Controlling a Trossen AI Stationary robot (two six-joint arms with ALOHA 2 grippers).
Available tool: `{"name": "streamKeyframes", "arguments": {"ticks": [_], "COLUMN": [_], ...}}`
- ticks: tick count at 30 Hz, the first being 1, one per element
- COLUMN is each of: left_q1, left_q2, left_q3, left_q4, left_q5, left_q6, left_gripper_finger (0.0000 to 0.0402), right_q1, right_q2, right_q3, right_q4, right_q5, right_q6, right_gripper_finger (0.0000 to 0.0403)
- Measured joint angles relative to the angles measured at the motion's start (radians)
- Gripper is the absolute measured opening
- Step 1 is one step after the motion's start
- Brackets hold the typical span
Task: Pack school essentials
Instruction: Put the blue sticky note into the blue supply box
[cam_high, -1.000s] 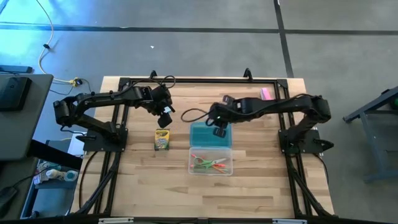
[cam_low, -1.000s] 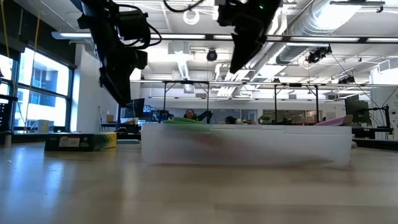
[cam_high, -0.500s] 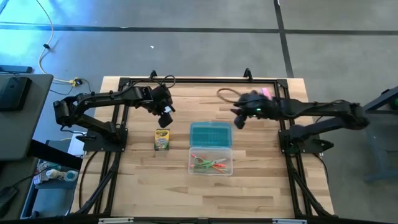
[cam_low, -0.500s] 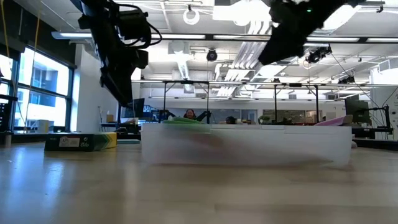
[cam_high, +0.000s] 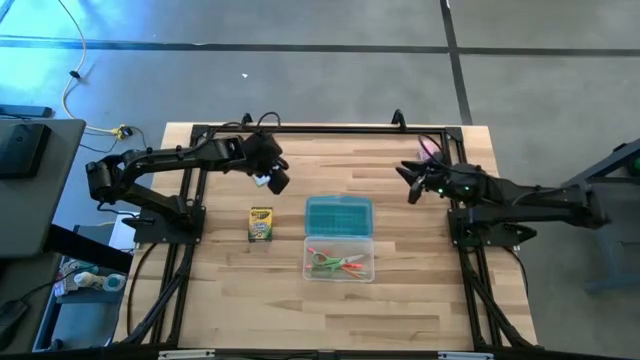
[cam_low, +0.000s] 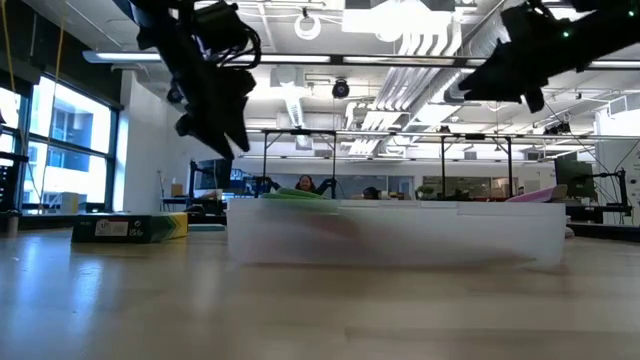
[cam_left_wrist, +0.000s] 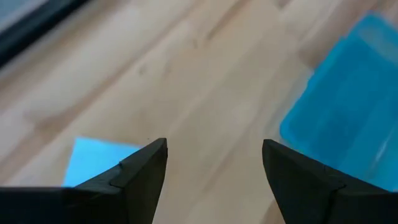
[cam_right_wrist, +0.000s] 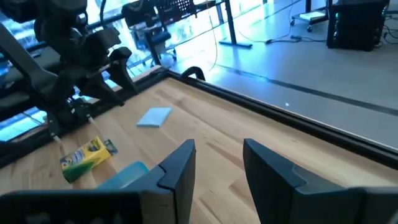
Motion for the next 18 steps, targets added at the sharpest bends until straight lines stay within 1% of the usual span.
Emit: {"name": "streamKeyframes", "arguments": {"ticks": [8,14,18], "left_q1": [0.0,0.0,0.0], "left_q2": [0.0,0.0,0.0], "left_q3": [0.0,0.0,0.0], "left_q4": [0.13,0.15,0.149], "left_q5": [-0.044,-0.078,-0.092], "left_q6": [-0.012,-0.059,-0.072], "left_gripper_finger": [0.0252,0.0252,0.0252], "right_q1": [0.0,-0.002,-0.002], "right_q2": [-0.166,-0.301,-0.364], "right_q3": [-0.093,-0.172,-0.196], "right_q4": [0.0,-0.002,-0.059], "right_q5": [0.012,0.046,0.054], "right_q6": [-0.003,0.019,0.019], "right_gripper_finger": [0.0126,0.0126,0.0126]}}
